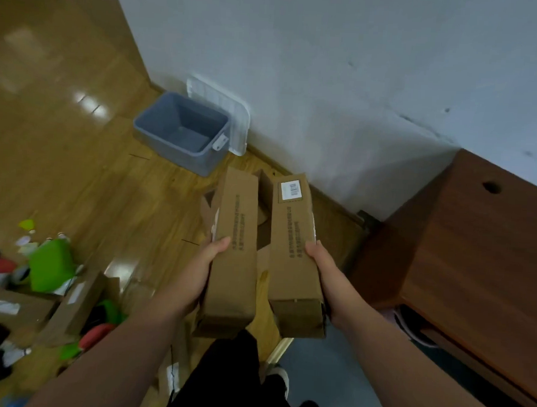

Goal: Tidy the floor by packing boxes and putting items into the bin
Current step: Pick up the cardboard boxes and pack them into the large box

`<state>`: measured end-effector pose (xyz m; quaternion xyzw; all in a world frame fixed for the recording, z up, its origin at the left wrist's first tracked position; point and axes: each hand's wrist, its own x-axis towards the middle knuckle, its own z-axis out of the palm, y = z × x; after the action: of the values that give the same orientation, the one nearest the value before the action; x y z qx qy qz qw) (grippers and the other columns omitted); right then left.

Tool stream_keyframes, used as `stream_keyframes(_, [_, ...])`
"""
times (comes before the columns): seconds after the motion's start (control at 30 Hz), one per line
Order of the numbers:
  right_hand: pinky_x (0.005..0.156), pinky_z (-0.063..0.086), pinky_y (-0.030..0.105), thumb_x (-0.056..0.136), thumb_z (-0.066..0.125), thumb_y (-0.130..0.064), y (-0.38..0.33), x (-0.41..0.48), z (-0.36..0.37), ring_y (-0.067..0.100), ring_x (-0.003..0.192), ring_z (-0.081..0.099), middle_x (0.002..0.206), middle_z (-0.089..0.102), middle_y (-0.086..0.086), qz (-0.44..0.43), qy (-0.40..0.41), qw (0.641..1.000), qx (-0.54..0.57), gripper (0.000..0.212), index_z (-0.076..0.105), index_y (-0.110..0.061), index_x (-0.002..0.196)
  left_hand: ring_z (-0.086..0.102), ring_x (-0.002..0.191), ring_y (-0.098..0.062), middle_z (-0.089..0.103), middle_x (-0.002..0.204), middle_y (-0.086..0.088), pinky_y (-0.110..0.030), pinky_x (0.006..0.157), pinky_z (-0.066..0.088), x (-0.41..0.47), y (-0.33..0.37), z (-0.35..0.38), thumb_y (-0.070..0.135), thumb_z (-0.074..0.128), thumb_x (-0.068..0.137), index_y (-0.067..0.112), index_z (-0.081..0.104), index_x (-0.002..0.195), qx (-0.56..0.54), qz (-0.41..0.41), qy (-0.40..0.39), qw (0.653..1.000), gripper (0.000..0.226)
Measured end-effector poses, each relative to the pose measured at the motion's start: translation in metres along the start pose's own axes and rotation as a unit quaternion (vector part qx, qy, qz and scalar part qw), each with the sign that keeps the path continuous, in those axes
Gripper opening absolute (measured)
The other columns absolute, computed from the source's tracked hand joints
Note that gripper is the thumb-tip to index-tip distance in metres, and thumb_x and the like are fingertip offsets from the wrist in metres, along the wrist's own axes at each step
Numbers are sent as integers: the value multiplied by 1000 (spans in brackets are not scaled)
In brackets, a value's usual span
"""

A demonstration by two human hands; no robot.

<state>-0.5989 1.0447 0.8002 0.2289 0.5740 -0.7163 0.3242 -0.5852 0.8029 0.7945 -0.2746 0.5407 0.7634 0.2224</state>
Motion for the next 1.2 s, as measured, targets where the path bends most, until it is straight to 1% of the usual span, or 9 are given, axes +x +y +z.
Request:
stream_keyframes(0.23, [83, 58, 44, 76, 66, -65, -55, 118, 13, 25, 101, 71, 124, 66, 6, 44, 16, 999, -2, 82, 34, -37, 146, 69, 102, -19, 70, 115, 1, -34, 74, 53, 128, 57, -20, 46, 59, 90, 32, 50, 137, 50, -27, 33, 998, 50])
stream_keyframes(0.37, [67, 60, 37, 78, 67, -61, -79, 185, 23, 24, 93, 73, 111, 72, 5, 68, 56, 995, 43, 71, 44, -34, 139, 62, 110, -26, 62, 125, -2, -46, 89, 51, 213, 98, -35, 57, 69, 76, 37, 40, 143, 133, -66, 38, 988, 76])
stream_keyframes(0.47, [61, 59, 34, 78, 66, -64, -89, 225, 28, 22, 89, 74, 115, 71, 5, 101, 77, 989, 69, 72, 43, -37, 140, 54, 119, -33, 50, 137, -6, -56, 100, 44, 265, 128, -44, 72, 72, 58, 50, 26, 146, 241, -87, 40, 966, 102])
stream_keyframes(0.57, [55, 58, 32, 72, 67, -69, -98, 254, 29, 22, 85, 74, 117, 69, 4, 137, 85, 983, 91, 81, 38, -41, 142, 41, 129, -38, 32, 149, -9, -59, 105, 37, 308, 149, -47, 84, 65, 52, 56, 12, 146, 399, -99, 50, 910, 112])
stream_keyframes(0.7, [58, 53, 34, 66, 65, -77, -106, 284, 27, 26, 101, 65, 127, 60, 4, 176, 107, 975, 85, 95, 27, -43, 147, 25, 137, -40, 15, 154, -12, -59, 108, 31, 346, 166, -37, 92, 50, 52, 52, 0, 149, 600, -68, 33, 796, 116])
stream_keyframes(0.8, [53, 51, 29, 68, 63, -78, -102, 312, 21, 23, 97, 62, 127, 57, 3, 196, 139, 966, 95, 97, 22, -44, 149, 20, 139, -40, 8, 156, -13, -57, 110, 28, 384, 164, -24, 87, 51, 65, 48, -7, 150, 703, -37, 10, 710, 110])
stream_keyframes(1.03, [64, 46, 35, 73, 64, -71, -75, 367, 22, 23, 100, 57, 133, 53, 3, 224, 202, 939, 163, 91, 24, -42, 150, 16, 139, -41, 0, 155, -12, -56, 111, 23, 468, 134, -15, 87, 50, 65, 48, -13, 148, 785, -32, -50, 617, 111])
stream_keyframes(1.1, [78, 52, 41, 74, 65, -70, -62, 391, 28, 26, 105, 58, 135, 52, 5, 223, 224, 929, 191, 91, 21, -45, 150, 16, 138, -41, 0, 155, -11, -56, 112, 24, 495, 125, -19, 88, 48, 65, 48, -16, 147, 800, -35, -62, 595, 112])
stream_keyframes(1.2, [103, 44, 52, 68, 65, -73, -37, 431, 40, 33, 119, 53, 142, 47, 7, 228, 262, 913, 213, 97, 19, -47, 150, 15, 139, -39, -1, 155, -9, -55, 112, 25, 536, 108, -29, 88, 47, 64, 49, -21, 145, 818, -30, -83, 568, 112])
